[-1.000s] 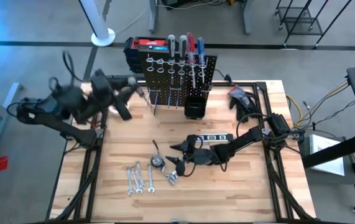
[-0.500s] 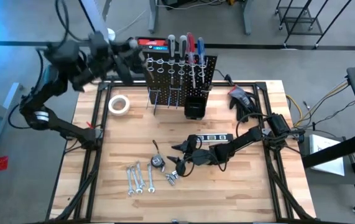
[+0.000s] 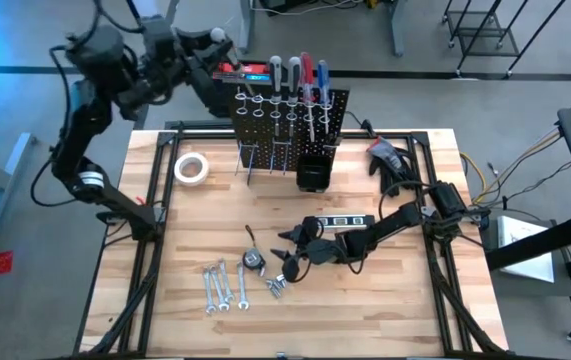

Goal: Hang tools onto peg board
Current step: Hang the gray screwdriver on the peg board, then hang the spirit level on the peg board

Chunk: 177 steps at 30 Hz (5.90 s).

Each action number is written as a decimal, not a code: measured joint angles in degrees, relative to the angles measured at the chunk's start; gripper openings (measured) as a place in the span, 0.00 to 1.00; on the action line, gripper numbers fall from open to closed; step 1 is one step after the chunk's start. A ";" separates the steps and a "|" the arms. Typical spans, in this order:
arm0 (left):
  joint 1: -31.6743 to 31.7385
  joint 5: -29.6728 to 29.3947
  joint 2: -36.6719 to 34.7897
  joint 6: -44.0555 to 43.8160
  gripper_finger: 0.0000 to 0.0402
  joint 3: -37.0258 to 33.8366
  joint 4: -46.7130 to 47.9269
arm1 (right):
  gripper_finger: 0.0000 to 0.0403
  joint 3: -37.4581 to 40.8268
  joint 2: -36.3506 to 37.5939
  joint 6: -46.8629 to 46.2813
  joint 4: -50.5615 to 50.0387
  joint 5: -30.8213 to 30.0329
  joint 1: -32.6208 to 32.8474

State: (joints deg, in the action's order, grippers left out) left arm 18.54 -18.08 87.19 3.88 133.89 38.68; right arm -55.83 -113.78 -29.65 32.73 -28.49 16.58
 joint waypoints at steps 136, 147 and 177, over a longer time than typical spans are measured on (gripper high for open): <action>-32.41 -12.90 -12.18 -32.86 0.66 -108.09 -60.30 | 0.40 22.25 23.79 23.05 -42.49 27.72 -20.49; -33.62 -13.73 -4.11 -39.56 0.66 -107.39 -65.97 | 0.40 22.89 29.81 9.00 -43.63 12.77 -6.31; -36.44 -19.87 20.36 -13.57 0.66 -91.60 -116.16 | 0.40 8.55 4.62 29.85 8.19 -58.98 18.63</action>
State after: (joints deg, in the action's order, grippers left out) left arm -17.91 -37.95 107.55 -9.69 42.28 -77.48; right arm -47.28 -109.16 0.20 40.92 -87.47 35.21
